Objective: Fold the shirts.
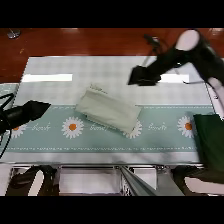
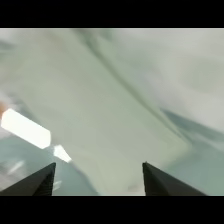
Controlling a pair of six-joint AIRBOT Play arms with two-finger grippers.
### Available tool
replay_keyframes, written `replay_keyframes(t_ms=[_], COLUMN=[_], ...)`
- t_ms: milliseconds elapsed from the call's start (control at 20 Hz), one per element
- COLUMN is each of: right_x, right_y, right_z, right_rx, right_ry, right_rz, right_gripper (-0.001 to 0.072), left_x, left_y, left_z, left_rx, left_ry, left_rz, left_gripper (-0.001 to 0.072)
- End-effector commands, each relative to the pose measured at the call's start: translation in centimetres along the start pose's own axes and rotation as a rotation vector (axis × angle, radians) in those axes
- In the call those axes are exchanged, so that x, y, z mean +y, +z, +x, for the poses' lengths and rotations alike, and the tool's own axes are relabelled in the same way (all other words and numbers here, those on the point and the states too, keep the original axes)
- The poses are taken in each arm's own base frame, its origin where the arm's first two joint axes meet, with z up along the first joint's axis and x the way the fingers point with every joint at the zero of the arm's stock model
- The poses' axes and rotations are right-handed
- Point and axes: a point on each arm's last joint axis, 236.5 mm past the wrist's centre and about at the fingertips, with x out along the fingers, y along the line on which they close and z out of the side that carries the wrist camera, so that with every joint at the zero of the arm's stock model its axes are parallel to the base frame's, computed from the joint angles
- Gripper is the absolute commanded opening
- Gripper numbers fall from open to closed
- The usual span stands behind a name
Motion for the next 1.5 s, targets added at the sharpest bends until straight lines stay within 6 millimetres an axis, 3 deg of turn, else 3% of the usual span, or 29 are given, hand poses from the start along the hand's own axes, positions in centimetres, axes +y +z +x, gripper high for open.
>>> replay_keyframes(t_ms=[0, 150, 250, 400, 550, 650, 700, 750, 800, 950, 1050, 1150, 1250, 1350, 1450], right_x=[-10.3, -9.3, -8.0, -5.3, -2.4, -1.6, -1.4, -0.8, 0.2, 3.5, 4.6, 4.7, 2.5, -1.2, -6.1], right_y=[-5.8, -11.1, -13.3, -12.9, -11.8, -10.9, -10.3, -9.7, -8.8, -2.5, 2.2, 5.6, 6.8, 5.9, 4.1], right_z=[-1.2, 5.9, 9.4, 12.8, 14.5, 15.5, 15.8, 15.8, 15.2, 9.5, 3.7, -2.5, -7.8, -12.1, -16.1], right_rx=[-0.281, -0.334, -0.237, -0.106, 0.030, 0.092, 0.110, 0.124, 0.121, 0.039, -0.052, -0.140, -0.185, -0.167, -0.156], right_ry=[-0.226, 0.040, 0.111, 0.195, 0.297, 0.325, 0.336, 0.358, 0.388, 0.378, 0.271, 0.150, 0.016, -0.107, -0.233], right_rz=[0.336, 0.646, 0.664, 0.609, 0.513, 0.502, 0.496, 0.456, 0.376, 0.125, 0.001, -0.075, -0.069, -0.040, 0.070], right_gripper=[0.0620, 0.0618, 0.0618, 0.0618, 0.0618, 0.0596, 0.0438, 0.0162, 0.0017, 0.0016, 0.0016, 0.0016, 0.0016, 0.0016, 0.0016], left_x=[0.0, 0.0, 0.0, 0.0, 0.0, 0.0, 0.1, 0.1, 0.1, 0.1, 0.0, 0.0, 0.0, 0.0, 0.0], left_y=[-0.6, -0.6, -0.6, -0.6, -0.7, -0.7, -0.6, -0.6, -0.6, -0.6, -0.6, -0.6, -0.6, -0.6, -0.6], left_z=[0.0, 0.0, 0.0, 0.1, 0.1, 0.1, 0.1, 0.1, 0.1, 0.1, 0.1, 0.1, 0.1, 0.1, 0.1], left_rx=[0.025, 0.023, 0.023, 0.026, 0.031, 0.030, 0.028, 0.028, 0.028, 0.028, 0.027, 0.028, 0.028, 0.028, 0.029], left_ry=[-0.002, -0.002, -0.002, -0.002, -0.002, -0.002, -0.001, -0.001, -0.002, -0.002, -0.002, -0.002, -0.002, -0.003, -0.003], left_rz=[0.016, 0.038, 0.041, 0.040, 0.035, 0.035, 0.036, 0.036, 0.036, 0.035, 0.035, 0.035, 0.035, 0.034, 0.035], left_gripper=[0.0026, 0.0026, 0.0026, 0.0026, 0.0025, 0.0026, 0.0026, 0.0026, 0.0026, 0.0026, 0.0026, 0.0026, 0.0026, 0.0026, 0.0026])
